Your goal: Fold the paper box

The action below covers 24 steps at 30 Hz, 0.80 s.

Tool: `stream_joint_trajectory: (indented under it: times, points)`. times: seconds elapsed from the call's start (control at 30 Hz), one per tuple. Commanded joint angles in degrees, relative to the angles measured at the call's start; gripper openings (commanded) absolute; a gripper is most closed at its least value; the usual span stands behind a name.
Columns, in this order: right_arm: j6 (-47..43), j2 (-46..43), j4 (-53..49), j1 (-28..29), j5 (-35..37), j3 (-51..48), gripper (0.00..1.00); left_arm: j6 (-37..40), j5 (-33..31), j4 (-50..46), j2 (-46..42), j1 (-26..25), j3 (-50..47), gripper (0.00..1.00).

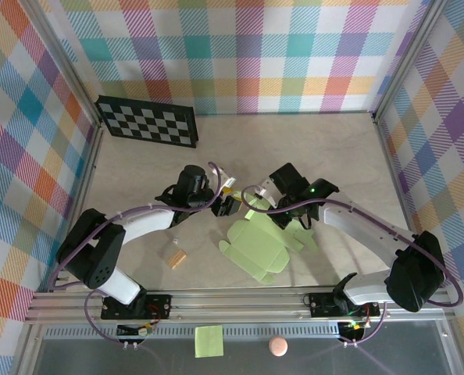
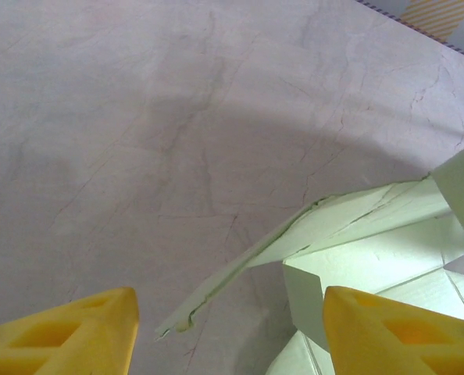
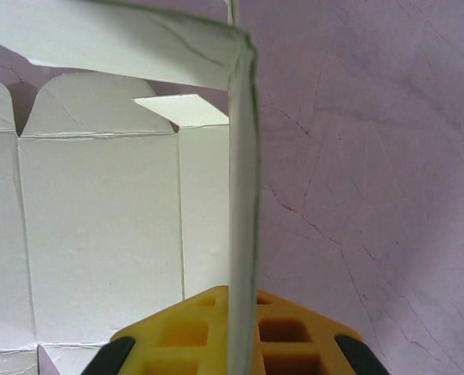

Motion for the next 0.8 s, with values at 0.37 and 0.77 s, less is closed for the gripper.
stream_joint_trajectory:
  times: [0.37,0.77]
  points:
    - [0.6,-0.6,1.2,0.3,-2.6,-0.8,0.00,4.9,0.4,2.9,4.2,0.3,2.9,0.66]
    - [6.8,2.6,2.7,0.2,-1.2,1.3,0.00,3.5,5.0,8.1,1.4,0.3,-1.2,0.27]
